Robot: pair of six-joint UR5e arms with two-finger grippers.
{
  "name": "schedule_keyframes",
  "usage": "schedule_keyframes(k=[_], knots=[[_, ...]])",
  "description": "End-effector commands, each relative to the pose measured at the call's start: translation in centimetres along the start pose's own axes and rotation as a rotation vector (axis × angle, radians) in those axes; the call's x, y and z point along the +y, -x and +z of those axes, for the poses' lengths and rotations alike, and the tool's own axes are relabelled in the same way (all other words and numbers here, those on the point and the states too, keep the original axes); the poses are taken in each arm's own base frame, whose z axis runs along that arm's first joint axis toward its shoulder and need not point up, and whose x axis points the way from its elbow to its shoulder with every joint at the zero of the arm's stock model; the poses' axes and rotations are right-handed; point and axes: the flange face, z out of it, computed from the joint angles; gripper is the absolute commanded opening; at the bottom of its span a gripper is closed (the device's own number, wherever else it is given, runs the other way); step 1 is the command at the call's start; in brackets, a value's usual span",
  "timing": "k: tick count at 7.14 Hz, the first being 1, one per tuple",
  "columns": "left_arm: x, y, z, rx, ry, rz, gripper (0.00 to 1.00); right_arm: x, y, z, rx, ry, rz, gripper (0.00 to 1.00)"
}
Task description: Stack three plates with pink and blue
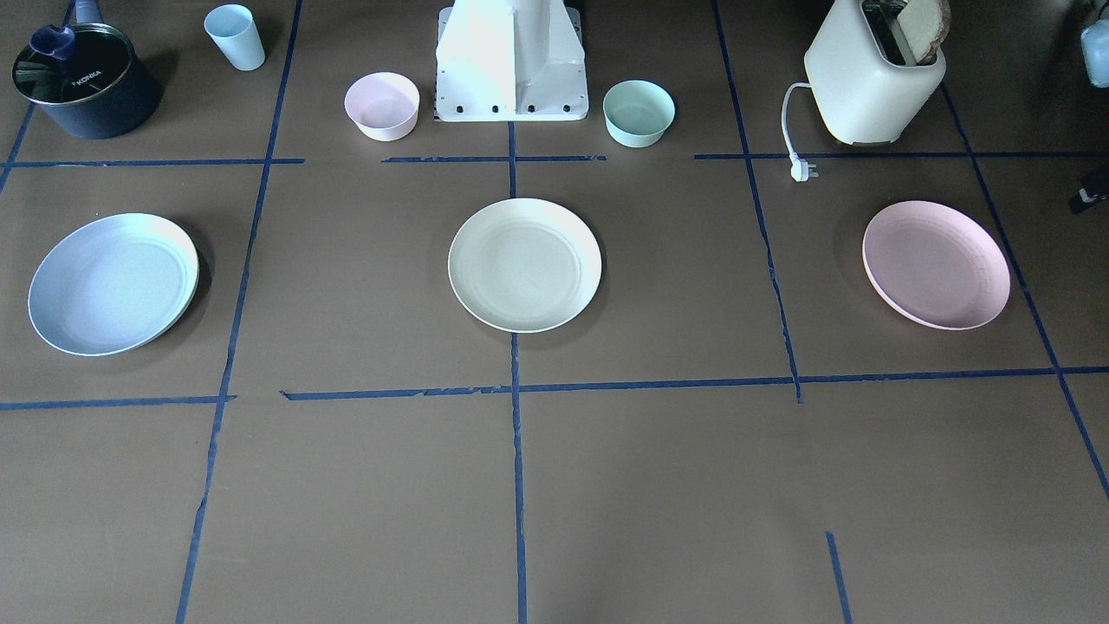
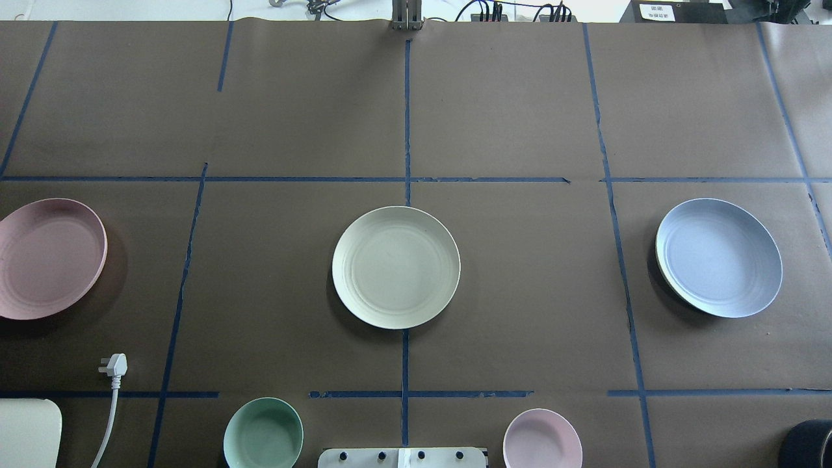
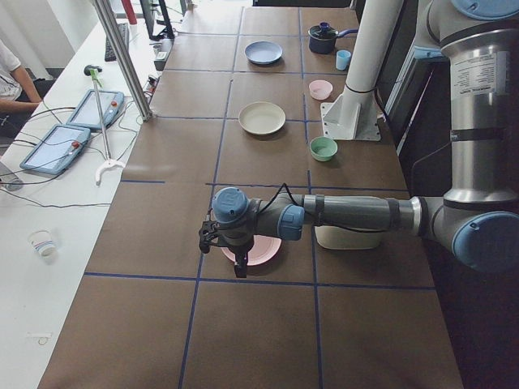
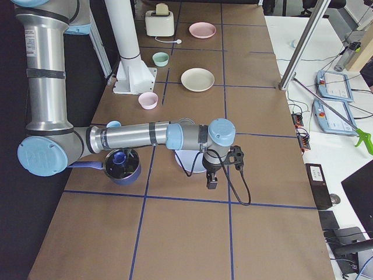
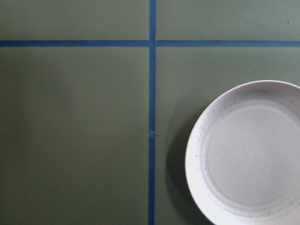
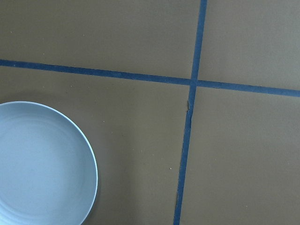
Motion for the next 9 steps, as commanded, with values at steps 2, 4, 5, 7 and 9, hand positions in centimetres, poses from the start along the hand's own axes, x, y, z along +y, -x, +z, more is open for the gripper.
schedule_keyframes(k=[2,4,5,7,9], knots=[[-0.5,-1.3,9.4,0.068,-0.039,-0.082,1.0,-0.2,0.7,0.8,-0.002,0.017,-0.013,1.0],[-1.4,-2.4,11.5,0.061,-0.002,-0.072,0.96,-0.2,0.9,1.0,-0.001,0.02,-0.018,1.0],[-1.3,-2.7,11.7,0.063,0.002,-0.066,0.56,-0.2,1.1,1.0,-0.024,0.019,-0.017,1.0],[-1.6,-3.3,11.6,0.071,0.001,-0.056,0.0,-0.3,1.4,1.2,-0.039,0.022,-0.021,1.0],[-2.5,-4.9,10.7,0.105,-0.035,-0.018,0.0,-0.6,3.1,2.5,-0.058,0.049,-0.051,1.0]])
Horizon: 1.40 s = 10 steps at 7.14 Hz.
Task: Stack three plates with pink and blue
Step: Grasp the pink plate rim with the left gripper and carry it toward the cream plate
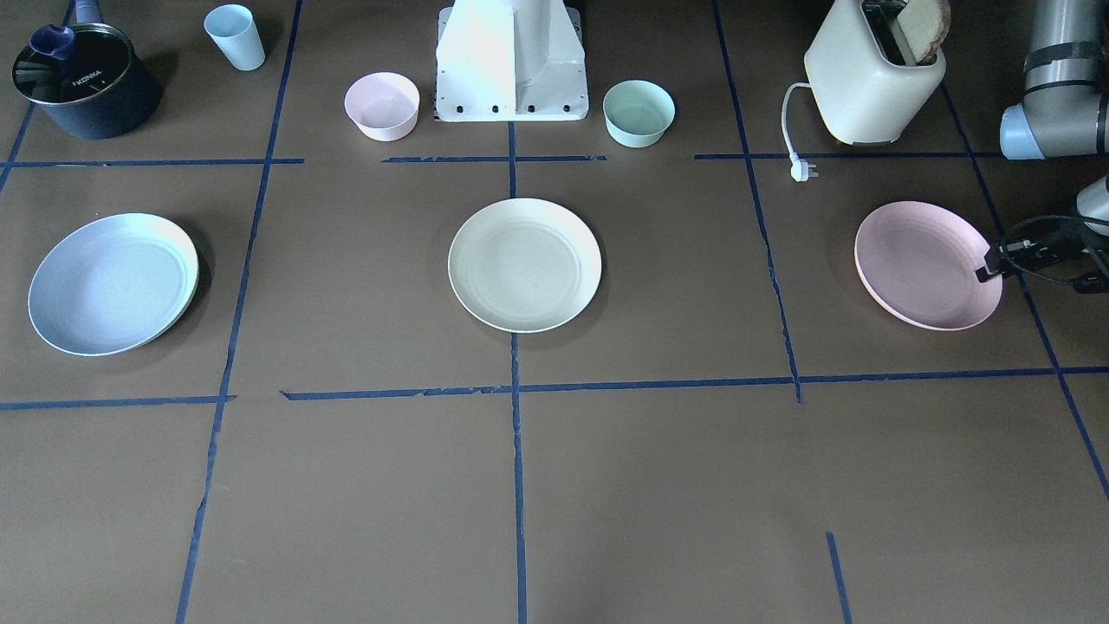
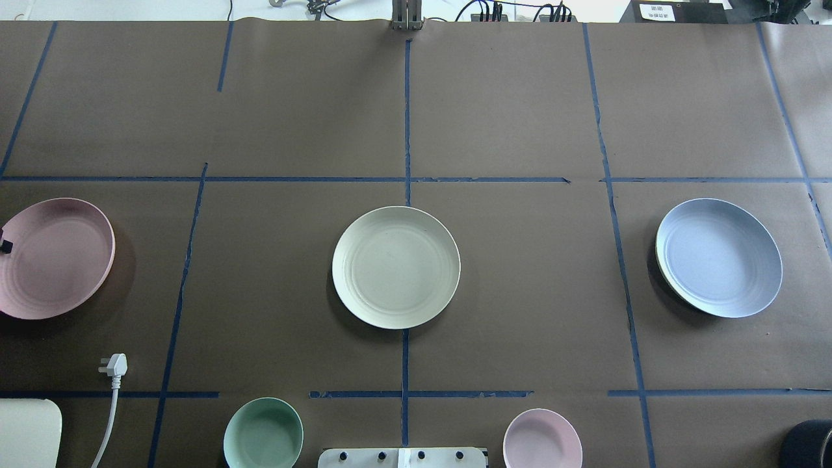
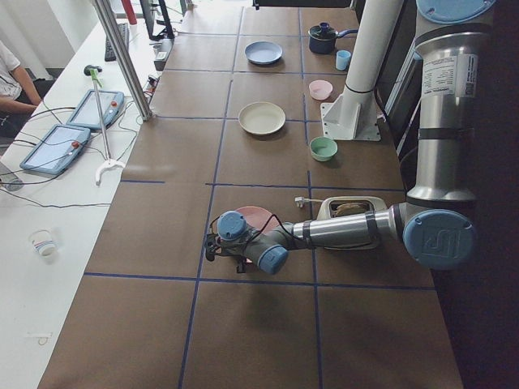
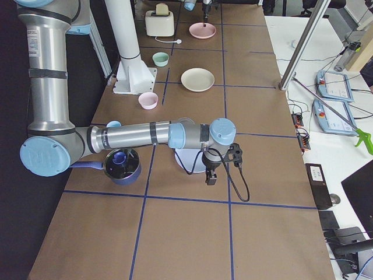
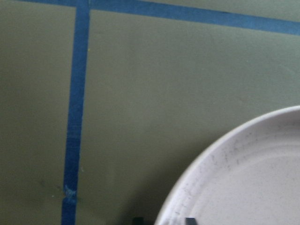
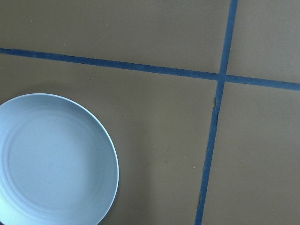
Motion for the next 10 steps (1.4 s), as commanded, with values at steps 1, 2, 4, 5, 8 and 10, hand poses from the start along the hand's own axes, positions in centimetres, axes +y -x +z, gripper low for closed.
schedule_keyframes(k=[1,2,4,5,8,10], knots=[[-1.8,-4.8,-2.0,0.096,-0.046,0.058,0.0,-0.3,1.1,0.8,-0.009,0.016,-0.021,1.0],[-4.6,-11.1,-4.5,0.195,-0.061,0.088,0.0,-0.5,1.4,0.7,-0.01,0.013,-0.025,1.0],[-6.8,-27.8,-6.8,0.346,-0.018,0.166,0.0,-0.8,2.1,0.4,-0.009,0.007,-0.043,1.0],[-3.6,-36.3,-6.0,0.399,0.033,0.19,0.0,-1.2,2.8,0.7,-0.008,0.013,-0.056,1.0],[1.4,-51.3,-0.8,0.414,-0.028,0.193,0.01,-1.5,3.5,0.6,-0.007,0.011,-0.07,1.0],[3.3,-51.9,1.6,0.395,0.002,0.199,0.94,-1.6,3.7,0.9,-0.009,0.016,-0.077,1.0]])
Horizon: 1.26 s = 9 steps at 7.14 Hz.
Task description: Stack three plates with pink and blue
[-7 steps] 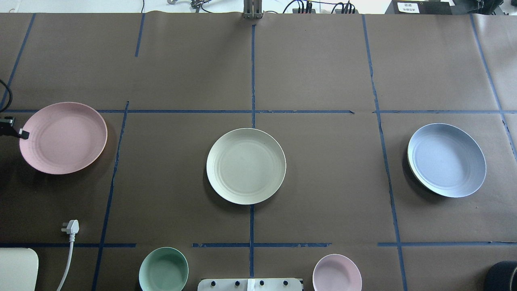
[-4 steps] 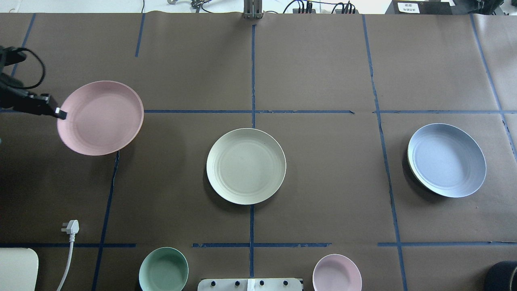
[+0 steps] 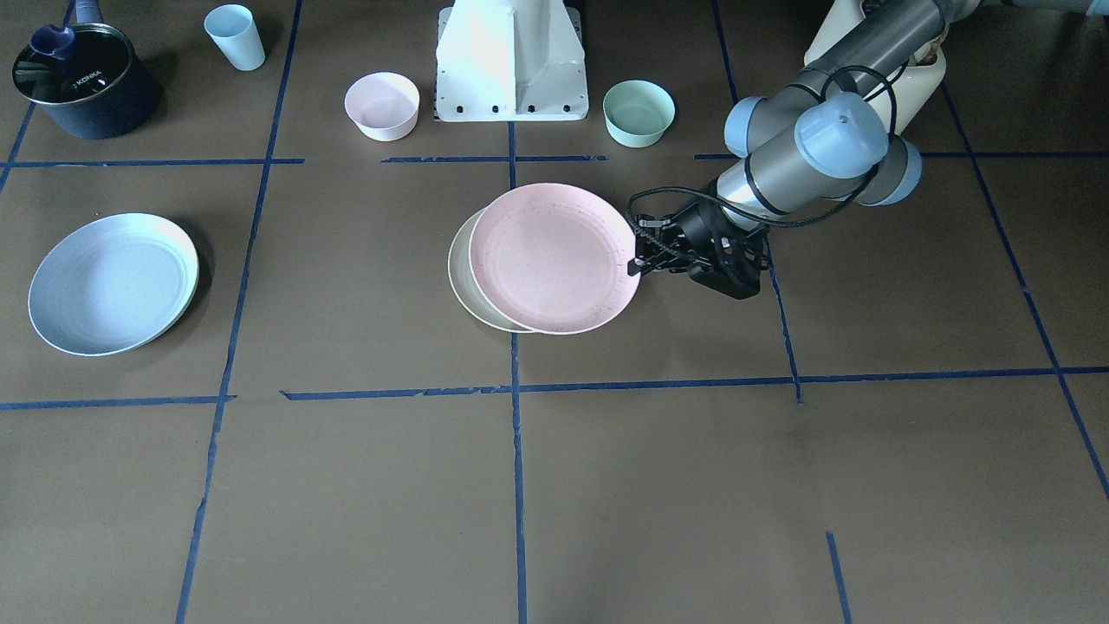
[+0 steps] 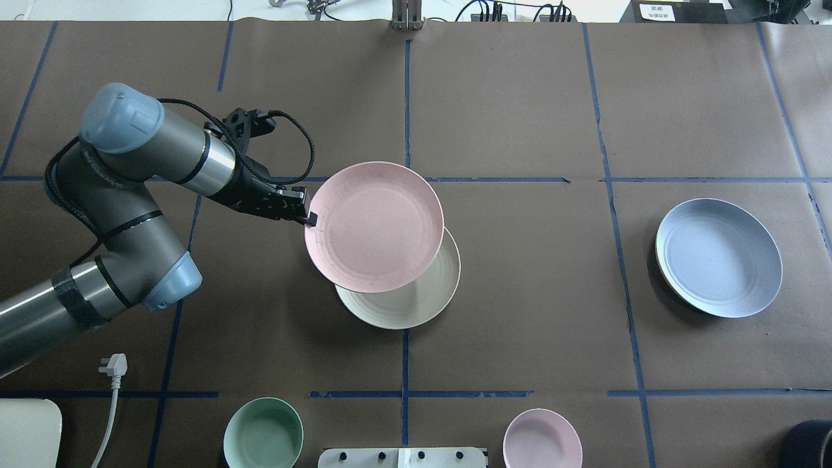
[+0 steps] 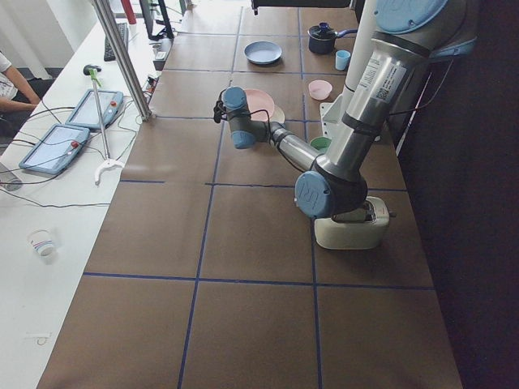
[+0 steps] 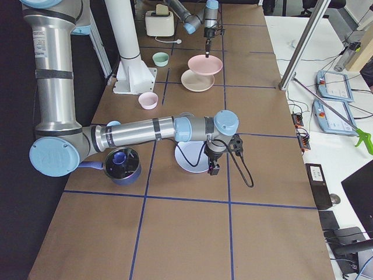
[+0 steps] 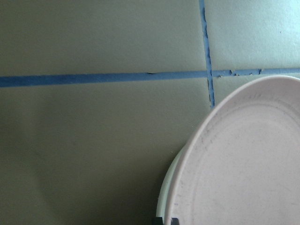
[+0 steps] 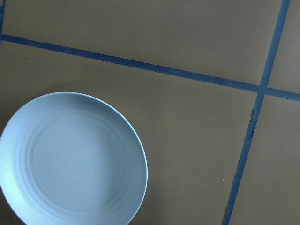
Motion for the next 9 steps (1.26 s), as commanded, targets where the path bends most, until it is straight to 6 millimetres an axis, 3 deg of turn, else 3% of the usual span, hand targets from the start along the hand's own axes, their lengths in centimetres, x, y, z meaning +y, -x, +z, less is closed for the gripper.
schedule_keyframes(k=[1,3,4,5,7,9], knots=[[1.6,-0.2,1.8,-0.011,0.017,-0.005,1.0,-0.3,0.5,0.2,-0.002,0.004,-0.011,1.0],[2.0,-1.3,-0.1,0.019,0.005,-0.077,1.0,-0.6,0.8,0.3,0.001,0.005,-0.015,1.0],[1.5,-1.4,-2.9,0.031,-0.03,-0.076,1.0,-1.0,1.8,1.5,0.0,0.011,-0.02,1.0],[-0.3,-0.7,-6.1,0.008,-0.078,-0.102,1.0,-1.0,3.0,3.8,0.0,-0.022,0.069,1.0],[-1.5,-0.3,-7.9,0.001,-0.111,-0.114,1.0,0.5,3.4,11.1,0.008,-0.138,0.108,0.99],[-1.5,-0.5,-8.3,0.006,-0.117,-0.112,1.0,2.6,0.1,14.7,-0.016,-0.153,0.093,0.96]])
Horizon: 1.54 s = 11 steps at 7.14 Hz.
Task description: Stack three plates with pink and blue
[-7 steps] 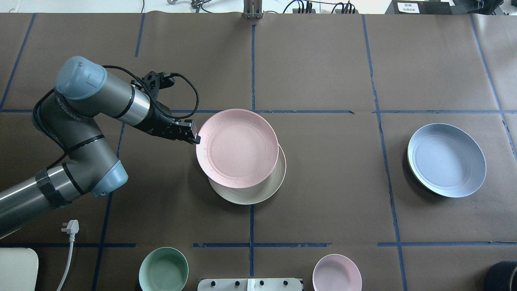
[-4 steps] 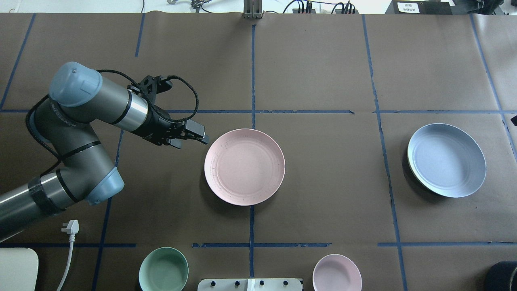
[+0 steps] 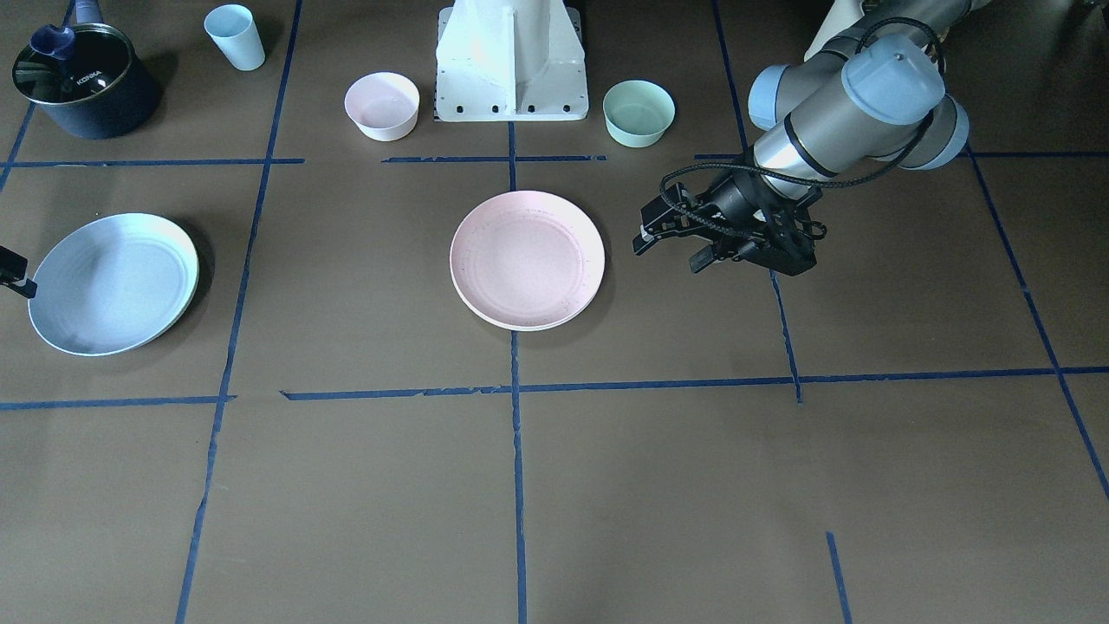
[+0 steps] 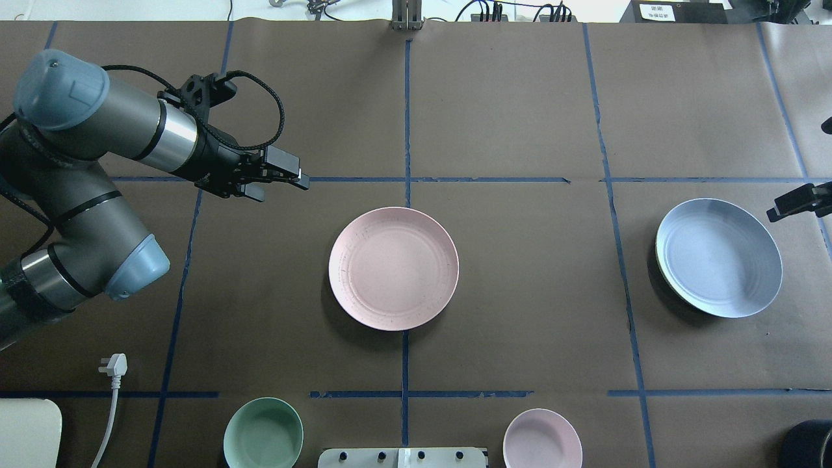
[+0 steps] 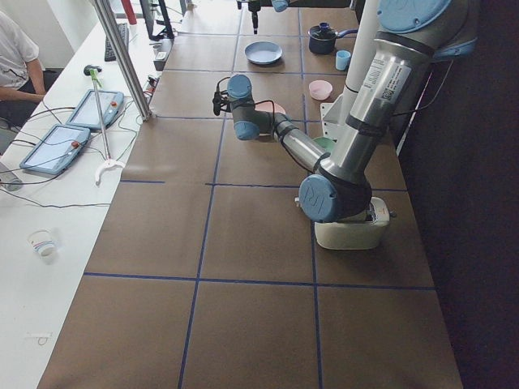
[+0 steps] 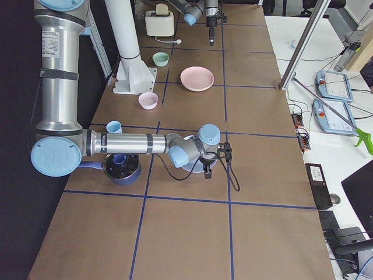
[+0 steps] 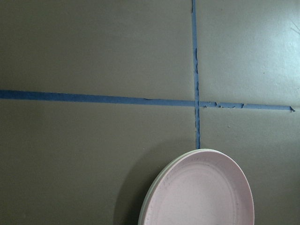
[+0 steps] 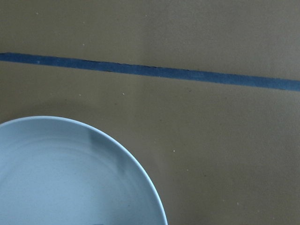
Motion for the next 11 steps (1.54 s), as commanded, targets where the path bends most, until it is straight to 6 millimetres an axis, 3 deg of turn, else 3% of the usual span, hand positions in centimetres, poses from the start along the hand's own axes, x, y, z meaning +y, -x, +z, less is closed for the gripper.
schedule_keyframes(k=[1,4,5,6,7,9,10,11], knots=[[0.1,-0.4,-0.9,0.009,-0.01,0.004,1.0,1.5,-1.4,2.2,-0.023,-0.006,0.034,0.88],[0.9,0.1,-1.6,-0.003,-0.005,-0.006,1.0,2.2,-0.1,4.1,-0.027,0.04,0.05,0.54],[0.9,0.2,-1.5,-0.005,-0.005,-0.006,1.0,2.3,0.1,4.3,-0.029,0.045,0.042,0.16],[0.9,0.5,-0.9,-0.014,-0.001,-0.01,1.0,2.3,0.3,4.2,-0.031,0.044,0.039,0.0],[0.9,0.5,-1.0,-0.014,-0.003,-0.009,1.0,2.0,1.3,3.7,-0.06,0.04,0.012,0.0],[1.0,0.2,-1.3,-0.006,-0.007,-0.003,1.0,0.9,6.6,0.1,-0.17,0.006,-0.051,0.0],[0.9,-0.1,-1.7,0.0,-0.012,0.001,1.0,0.5,11.7,-2.2,-0.232,-0.011,-0.053,0.0],[0.8,-0.4,-1.9,0.007,-0.016,0.005,1.0,0.0,18.9,-4.0,-0.295,-0.014,-0.006,0.0]])
